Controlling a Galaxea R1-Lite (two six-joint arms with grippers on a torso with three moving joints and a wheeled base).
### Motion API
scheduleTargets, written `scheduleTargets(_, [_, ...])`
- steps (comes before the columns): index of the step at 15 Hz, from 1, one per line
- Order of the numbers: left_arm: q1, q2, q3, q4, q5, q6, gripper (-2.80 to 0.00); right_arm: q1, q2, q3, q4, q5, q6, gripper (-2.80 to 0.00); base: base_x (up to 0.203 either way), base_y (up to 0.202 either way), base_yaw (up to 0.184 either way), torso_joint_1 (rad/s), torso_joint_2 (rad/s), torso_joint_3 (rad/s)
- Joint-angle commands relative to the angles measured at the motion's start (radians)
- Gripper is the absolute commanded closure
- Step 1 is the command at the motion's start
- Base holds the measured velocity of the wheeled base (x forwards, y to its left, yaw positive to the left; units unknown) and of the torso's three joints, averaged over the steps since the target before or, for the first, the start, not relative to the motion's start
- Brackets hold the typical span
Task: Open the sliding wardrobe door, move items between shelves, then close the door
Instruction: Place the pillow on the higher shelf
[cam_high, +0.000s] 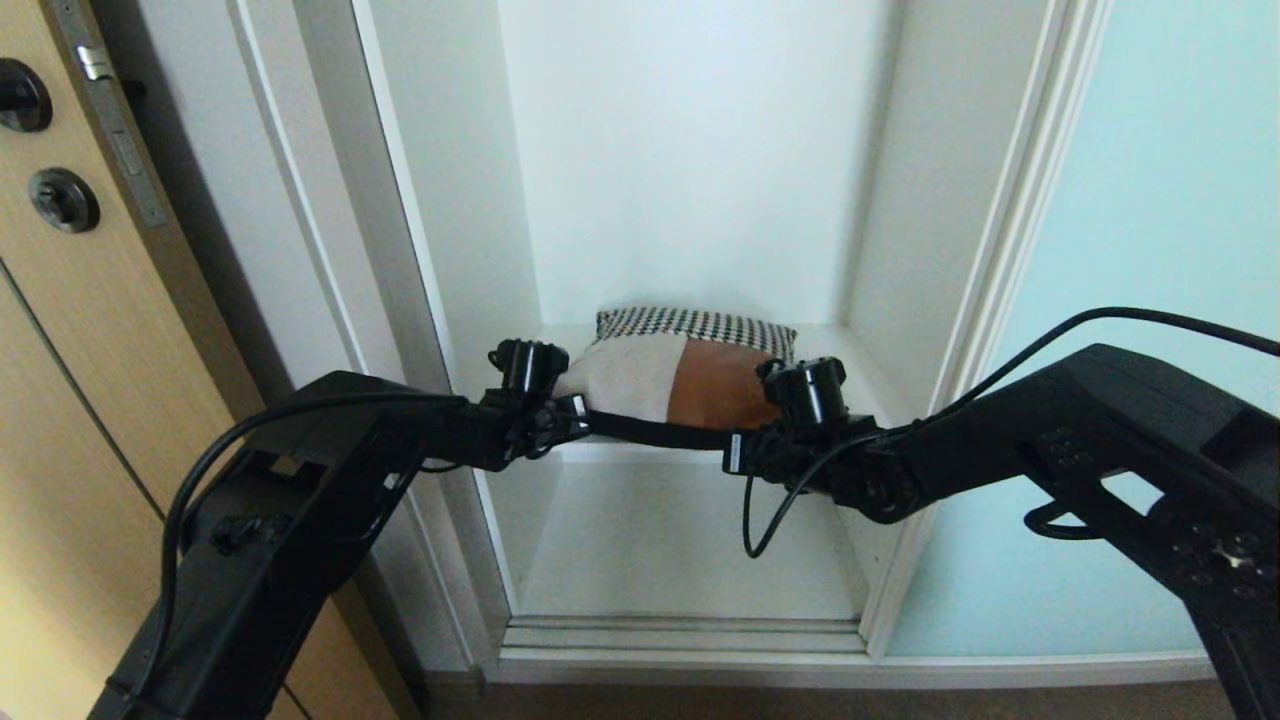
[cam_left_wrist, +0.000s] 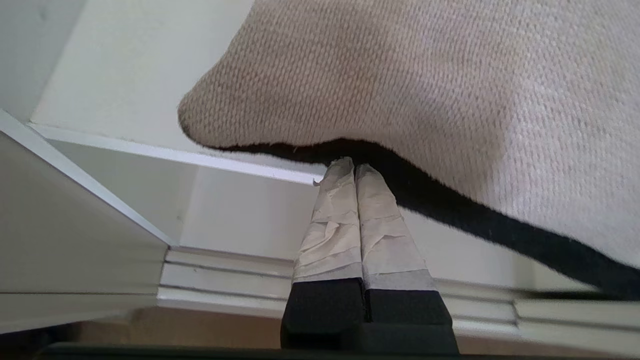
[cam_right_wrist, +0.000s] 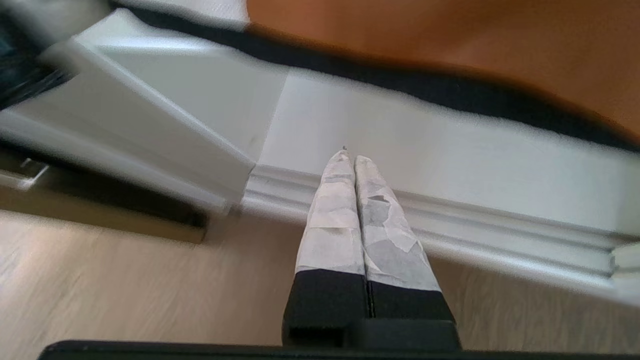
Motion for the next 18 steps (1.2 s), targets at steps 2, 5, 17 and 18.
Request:
scheduleTargets(2, [0.005,-0.080,0.077,0.005,-0.108,-0.004,0.00,-0.032,0.143,-0.172,0.004,-0.109,-0.001,0.00,0.000,0.000,0.000,0.000,0.00,0.000])
scheduleTargets(5, [0.004,-0.070,0.074,0.005,-0.106,0.001,0.00,-0.060,0.189,-0.293,0.074,-0.158,0.000,0.00,0.000,0.000,0.000,0.000,0.00,0.000])
scheduleTargets(17, [0.005,-0.057,0.215,-0.164,-0.116,0.048,0.00,-0.055,0.168,-0.320,0.123,-0.174,0.013,0.00,0.000,0.000,0.000,0.000,0.00,0.000])
scheduleTargets(18, [0.005,-0.055,0.217,-0.166,-0.120,0.047,0.00,-0.056,0.155,-0.307,0.123,-0.173,0.014,0.00,0.000,0.000,0.000,0.000,0.00,0.000])
